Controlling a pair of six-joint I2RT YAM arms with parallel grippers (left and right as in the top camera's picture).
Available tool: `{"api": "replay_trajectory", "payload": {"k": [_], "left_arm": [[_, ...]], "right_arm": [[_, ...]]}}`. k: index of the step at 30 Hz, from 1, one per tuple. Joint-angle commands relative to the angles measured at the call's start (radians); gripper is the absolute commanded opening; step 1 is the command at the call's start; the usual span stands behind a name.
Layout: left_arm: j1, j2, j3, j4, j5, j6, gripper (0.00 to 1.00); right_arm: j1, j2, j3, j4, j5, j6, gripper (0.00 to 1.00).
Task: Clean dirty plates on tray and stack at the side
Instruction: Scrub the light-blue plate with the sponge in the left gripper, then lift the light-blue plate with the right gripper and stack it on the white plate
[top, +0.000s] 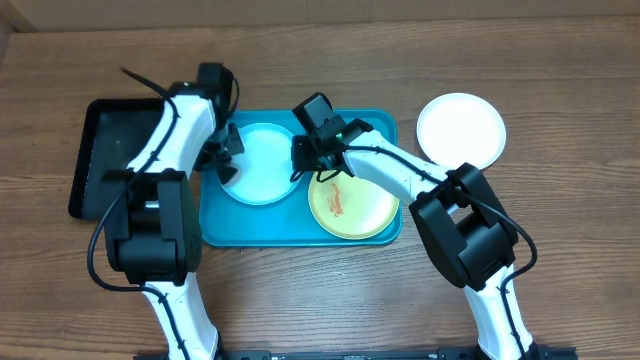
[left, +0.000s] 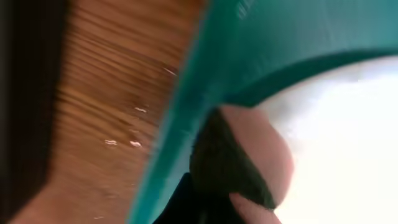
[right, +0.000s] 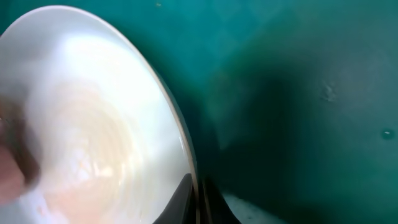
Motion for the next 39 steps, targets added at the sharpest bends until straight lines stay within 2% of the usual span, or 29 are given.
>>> {"api": "replay_trajectory", "payload": {"k": [1, 6, 11, 17, 18, 21, 24, 27, 34, 39], "left_arm": [[0.038, 0.0, 0.145, -0.058, -0.155, -0.034, 0.04], [0.078, -0.081, 0.295, -0.12, -0.071, -0.042, 0.04], [0.194, -0.193, 0.322, -0.089, 0.08, -0.041, 0.04], [0.385, -0.206, 0.314, -0.134, 0.178, -0.041, 0.04], [0.432, -0.202, 0.287, -0.125, 0.185, -0.041, 0.04], [0.481, -0.191, 0.251, -0.097, 0.185, -0.041, 0.04], [0.51, -0.179, 0.23, -0.09, 0.185, -0.041, 0.04], [0.528, -0.173, 0.222, -0.084, 0.191, -0.041, 0.04], [0.534, -0.173, 0.221, -0.068, 0.24, -0.04, 0.04], [0.533, -0.173, 0.221, -0.068, 0.241, -0.04, 0.04]], "right_arm": [[-0.02, -0.007, 0.02, 0.006, 0.04, -0.05, 0.04], [-0.02, -0.046, 0.047, 0.016, 0.041, -0.116, 0.04], [-0.008, -0.106, 0.089, 0.009, 0.08, -0.275, 0.04], [0.066, -0.201, 0.141, -0.023, 0.361, -0.537, 0.04], [0.108, -0.233, 0.145, -0.003, 0.482, -0.646, 0.04], [0.184, -0.264, 0.145, 0.062, 0.712, -0.828, 0.04], [0.259, -0.267, 0.145, 0.15, 0.919, -1.045, 0.04], [0.318, -0.267, 0.145, 0.195, 1.016, -1.25, 0.04], [0.388, -0.267, 0.145, 0.267, 1.136, -1.497, 0.04], [0.399, -0.267, 0.145, 0.343, 1.179, -1.535, 0.04]]}}
